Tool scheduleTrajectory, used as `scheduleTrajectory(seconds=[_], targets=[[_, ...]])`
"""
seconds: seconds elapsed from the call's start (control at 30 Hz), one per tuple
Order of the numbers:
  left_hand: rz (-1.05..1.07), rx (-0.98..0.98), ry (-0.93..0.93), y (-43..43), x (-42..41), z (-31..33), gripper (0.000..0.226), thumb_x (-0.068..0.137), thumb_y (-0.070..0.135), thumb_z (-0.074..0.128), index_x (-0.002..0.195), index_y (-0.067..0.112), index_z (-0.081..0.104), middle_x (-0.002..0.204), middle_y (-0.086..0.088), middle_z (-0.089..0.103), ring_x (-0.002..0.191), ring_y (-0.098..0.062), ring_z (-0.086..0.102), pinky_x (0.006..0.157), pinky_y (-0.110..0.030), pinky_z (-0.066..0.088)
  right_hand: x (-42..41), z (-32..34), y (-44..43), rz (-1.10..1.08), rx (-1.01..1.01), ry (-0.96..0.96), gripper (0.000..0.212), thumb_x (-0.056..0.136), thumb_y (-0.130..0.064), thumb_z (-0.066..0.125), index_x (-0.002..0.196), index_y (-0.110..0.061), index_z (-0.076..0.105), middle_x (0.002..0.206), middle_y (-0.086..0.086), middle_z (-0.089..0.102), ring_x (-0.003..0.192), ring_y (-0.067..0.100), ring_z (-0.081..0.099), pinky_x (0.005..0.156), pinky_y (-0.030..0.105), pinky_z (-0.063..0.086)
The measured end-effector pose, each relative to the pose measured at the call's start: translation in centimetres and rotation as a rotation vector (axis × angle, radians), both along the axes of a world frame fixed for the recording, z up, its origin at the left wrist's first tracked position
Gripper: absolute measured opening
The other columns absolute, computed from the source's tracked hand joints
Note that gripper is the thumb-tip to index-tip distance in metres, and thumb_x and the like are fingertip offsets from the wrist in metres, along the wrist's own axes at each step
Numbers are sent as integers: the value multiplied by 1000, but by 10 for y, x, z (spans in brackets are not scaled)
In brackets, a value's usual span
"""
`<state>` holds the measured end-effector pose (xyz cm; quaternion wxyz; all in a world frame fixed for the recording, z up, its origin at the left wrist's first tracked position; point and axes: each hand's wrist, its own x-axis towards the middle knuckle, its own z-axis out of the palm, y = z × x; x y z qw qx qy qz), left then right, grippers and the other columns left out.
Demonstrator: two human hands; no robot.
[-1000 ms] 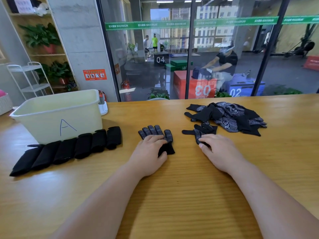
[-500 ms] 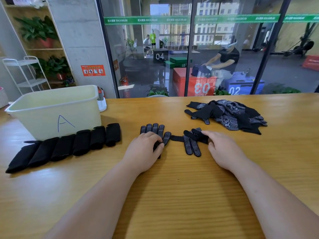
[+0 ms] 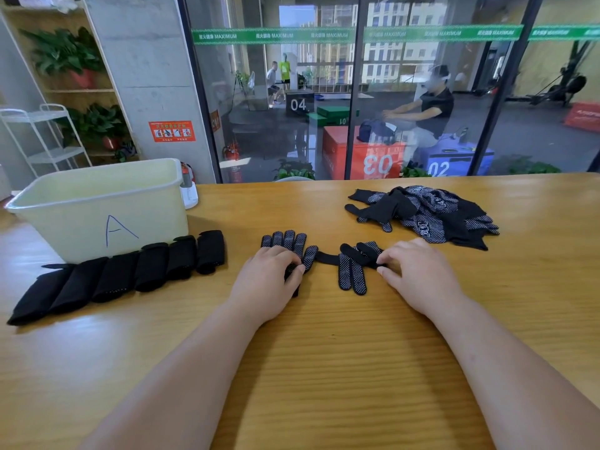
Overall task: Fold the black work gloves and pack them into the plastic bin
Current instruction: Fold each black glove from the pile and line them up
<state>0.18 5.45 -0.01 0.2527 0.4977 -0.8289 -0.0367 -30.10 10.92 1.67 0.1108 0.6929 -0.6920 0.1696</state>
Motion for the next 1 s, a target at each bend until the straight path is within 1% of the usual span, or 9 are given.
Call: scheduleTrajectory(seconds=[0.13,0.27,0.4,0.6,0.67,0.77,0.87,0.93,1.0], targets=[[8,7,20,1,-1,-1,33,109,48,48,125,30,70,127,16,64,122,-11,52,103,-37,48,5,5,4,10,-21,29,14,97,-39,70,111,-42,73,94,-23,68,101,7,53,75,31,50],[20,-3,30,1,-1,0,34,109,48,48,125,29,71,125,15,65,121,-11,53,103,-37,48,10,12,9,64,-7,-139,11,91,-37,75,98,-45,71,83,-26,60,92,0,54,72,31,55],[31,-13,36,2,-1,2,36,110,49,47,125,27,72,125,13,66,121,-12,51,105,-36,47,13,30,7,87,21,-296,12,89,-36,76,86,-43,67,89,-20,64,89,2,59,74,31,51],[39,-32,79,1,0,1,36,110,49,46,120,27,73,121,14,66,120,-11,51,103,-36,47,26,87,-1,174,104,-725,10,94,-25,74,88,-33,76,96,-12,77,96,8,71,84,35,56],[38,-35,89,1,1,0,36,111,49,45,119,28,73,119,15,66,119,-11,50,102,-36,47,31,102,-5,202,209,-853,11,99,-26,72,92,-31,78,100,-8,77,95,14,71,76,34,56],[41,-43,102,1,1,0,36,111,49,45,119,28,73,118,14,66,118,-11,50,101,-36,48,36,117,-14,190,306,-900,14,103,-24,69,97,-30,80,104,0,76,90,21,69,66,32,53],[39,-57,105,2,1,1,37,111,48,46,119,26,73,118,13,66,119,-12,51,101,-34,47,41,130,-20,247,331,-1096,20,107,-13,62,108,-19,81,107,7,80,95,19,77,72,28,60],[41,-59,95,3,2,1,37,111,48,45,121,25,73,119,12,66,120,-12,51,101,-32,46,46,136,-20,258,305,-1179,23,109,-7,57,114,-12,79,109,11,81,98,22,80,83,35,64],[41,-58,97,2,2,2,37,111,48,45,122,25,73,118,13,66,119,-11,51,101,-31,45,49,139,-22,229,258,-1205,30,109,-3,49,115,-10,78,108,12,81,96,24,80,87,40,64]])
